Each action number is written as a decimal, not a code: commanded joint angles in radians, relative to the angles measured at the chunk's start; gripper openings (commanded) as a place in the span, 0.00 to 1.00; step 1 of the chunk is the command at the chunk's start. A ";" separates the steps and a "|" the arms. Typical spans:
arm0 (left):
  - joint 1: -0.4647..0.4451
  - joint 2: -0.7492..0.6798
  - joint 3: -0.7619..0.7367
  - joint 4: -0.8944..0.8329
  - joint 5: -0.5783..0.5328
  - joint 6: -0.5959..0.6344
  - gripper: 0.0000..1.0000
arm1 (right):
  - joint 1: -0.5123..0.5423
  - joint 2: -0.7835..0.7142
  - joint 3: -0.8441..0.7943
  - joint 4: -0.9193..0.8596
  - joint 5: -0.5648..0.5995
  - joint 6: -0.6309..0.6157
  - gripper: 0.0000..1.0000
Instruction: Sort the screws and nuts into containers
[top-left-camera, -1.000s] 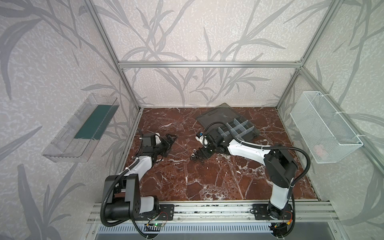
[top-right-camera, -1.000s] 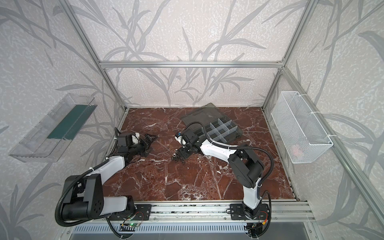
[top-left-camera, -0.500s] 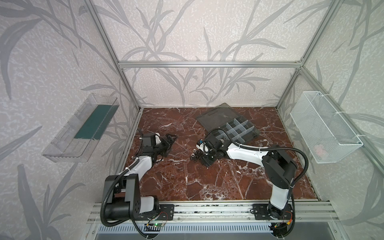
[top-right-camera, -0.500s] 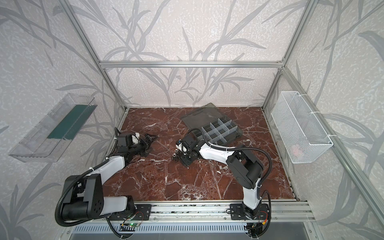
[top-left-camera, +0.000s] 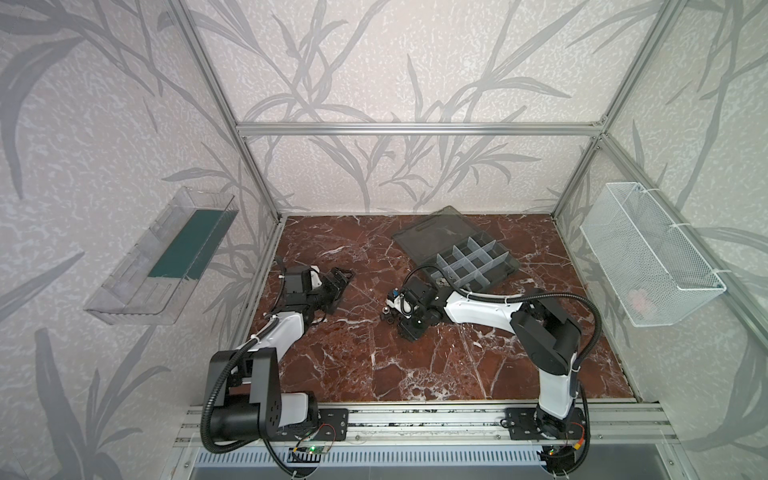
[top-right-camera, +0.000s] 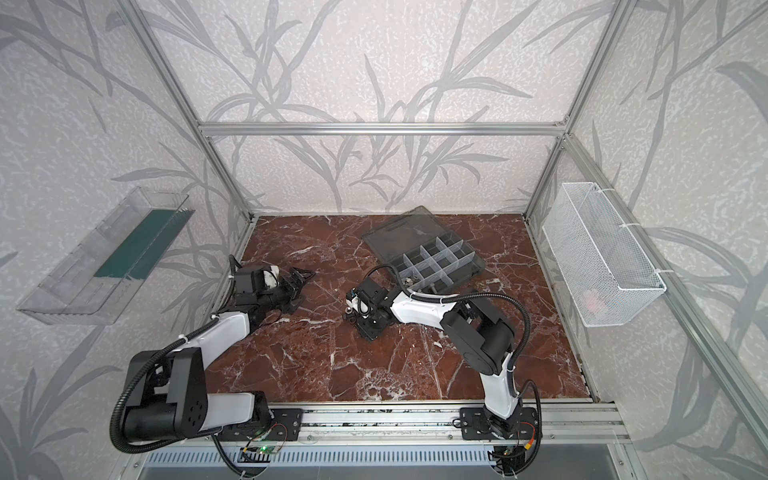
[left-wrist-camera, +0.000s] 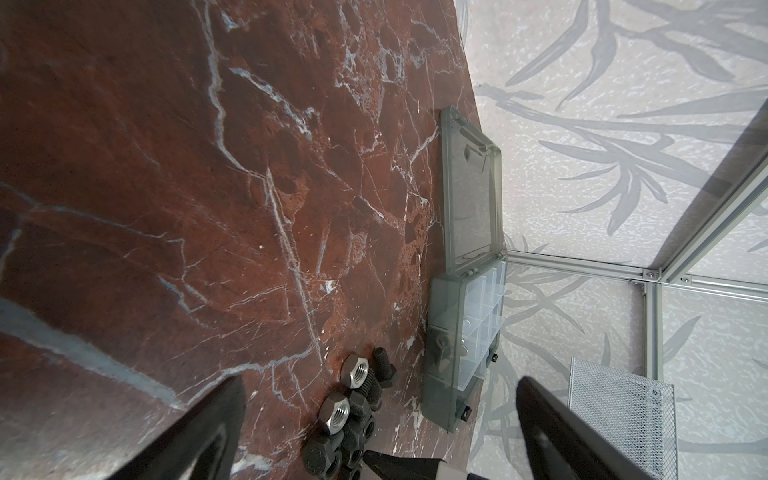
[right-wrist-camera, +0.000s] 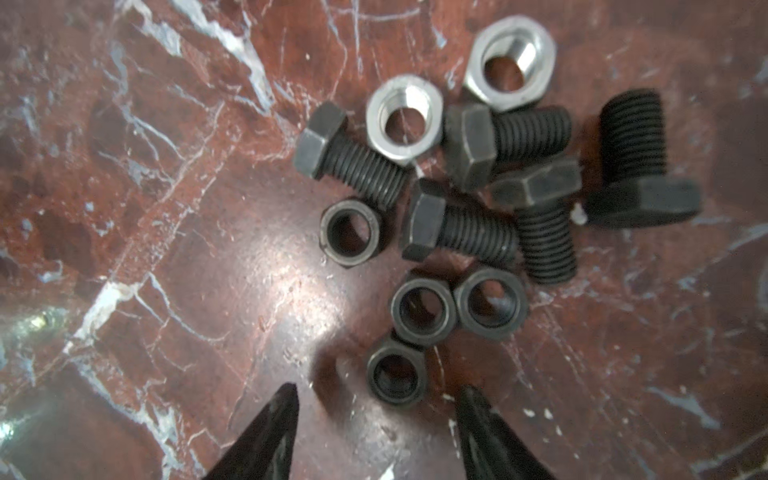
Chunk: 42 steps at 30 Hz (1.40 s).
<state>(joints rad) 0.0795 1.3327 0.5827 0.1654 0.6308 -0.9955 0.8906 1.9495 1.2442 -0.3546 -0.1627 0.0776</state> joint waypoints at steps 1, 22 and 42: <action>0.005 -0.004 0.010 -0.003 0.003 0.001 0.99 | 0.005 0.021 0.017 -0.015 0.007 -0.001 0.61; 0.008 0.001 0.008 0.003 0.004 0.000 0.99 | 0.016 0.122 0.152 -0.206 0.081 -0.027 0.45; 0.008 0.009 0.009 0.008 0.005 -0.001 0.99 | 0.027 0.180 0.225 -0.288 0.101 -0.036 0.21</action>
<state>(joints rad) 0.0807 1.3334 0.5827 0.1661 0.6308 -0.9958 0.9089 2.0827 1.4734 -0.5854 -0.0593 0.0505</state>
